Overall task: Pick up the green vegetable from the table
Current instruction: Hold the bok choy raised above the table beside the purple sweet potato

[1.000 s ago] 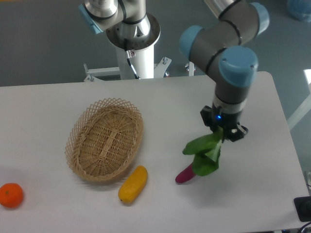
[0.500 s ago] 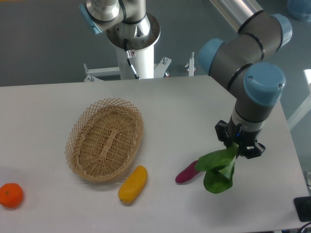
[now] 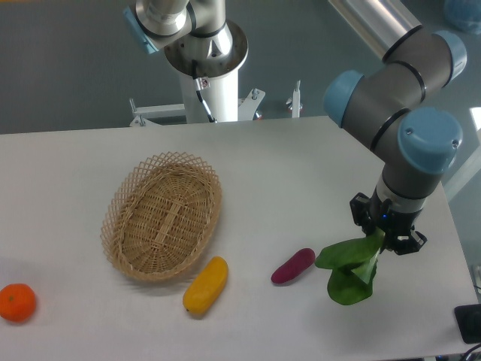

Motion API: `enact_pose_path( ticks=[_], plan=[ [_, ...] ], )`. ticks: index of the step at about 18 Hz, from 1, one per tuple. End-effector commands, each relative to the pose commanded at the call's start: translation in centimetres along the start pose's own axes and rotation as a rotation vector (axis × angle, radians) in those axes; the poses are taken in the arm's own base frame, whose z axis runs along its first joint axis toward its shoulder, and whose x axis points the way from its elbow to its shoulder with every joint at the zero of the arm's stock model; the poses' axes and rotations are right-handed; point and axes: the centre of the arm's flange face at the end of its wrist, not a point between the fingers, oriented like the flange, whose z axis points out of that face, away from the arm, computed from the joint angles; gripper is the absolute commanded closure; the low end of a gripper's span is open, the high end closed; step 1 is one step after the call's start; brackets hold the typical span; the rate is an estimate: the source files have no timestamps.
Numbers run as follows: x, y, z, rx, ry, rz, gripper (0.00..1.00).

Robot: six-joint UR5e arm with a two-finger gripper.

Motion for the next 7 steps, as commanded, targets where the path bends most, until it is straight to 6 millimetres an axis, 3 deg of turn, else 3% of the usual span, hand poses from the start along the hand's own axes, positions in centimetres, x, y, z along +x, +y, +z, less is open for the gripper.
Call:
enact_pose_path(
  ticks=[7],
  plan=[
    [-0.04,0.03,0.23,-0.003,0.003,0.000,0.97]
  ],
)
